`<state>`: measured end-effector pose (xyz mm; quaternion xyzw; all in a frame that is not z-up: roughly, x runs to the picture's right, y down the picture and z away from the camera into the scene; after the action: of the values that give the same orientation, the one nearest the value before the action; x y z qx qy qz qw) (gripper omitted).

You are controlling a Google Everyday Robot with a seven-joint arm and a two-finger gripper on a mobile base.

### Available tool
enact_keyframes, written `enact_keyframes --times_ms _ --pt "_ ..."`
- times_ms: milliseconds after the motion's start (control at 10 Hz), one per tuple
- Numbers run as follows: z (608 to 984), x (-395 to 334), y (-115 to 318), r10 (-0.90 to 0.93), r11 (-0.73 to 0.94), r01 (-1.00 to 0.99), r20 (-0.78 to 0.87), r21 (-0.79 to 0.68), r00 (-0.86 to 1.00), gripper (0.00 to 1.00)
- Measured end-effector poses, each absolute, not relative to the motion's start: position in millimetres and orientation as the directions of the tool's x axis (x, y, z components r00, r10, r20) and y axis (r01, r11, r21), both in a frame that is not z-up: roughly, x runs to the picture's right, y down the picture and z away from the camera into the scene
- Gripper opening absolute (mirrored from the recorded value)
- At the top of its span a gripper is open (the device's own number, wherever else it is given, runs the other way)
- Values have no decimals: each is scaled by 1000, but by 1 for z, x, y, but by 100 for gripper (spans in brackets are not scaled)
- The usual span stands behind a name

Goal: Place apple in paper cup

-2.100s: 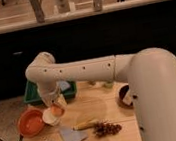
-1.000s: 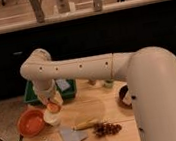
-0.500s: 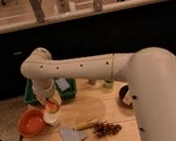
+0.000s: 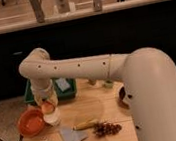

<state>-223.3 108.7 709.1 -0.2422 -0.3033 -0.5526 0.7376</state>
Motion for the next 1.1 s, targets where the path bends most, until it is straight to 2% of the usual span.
enact_keyframes --times_ms 100,1100 --pt "710 -224 110 -667 267 963 717 -24 202 80" --pt "713 -221 111 -652 254 966 731 -39 201 80"
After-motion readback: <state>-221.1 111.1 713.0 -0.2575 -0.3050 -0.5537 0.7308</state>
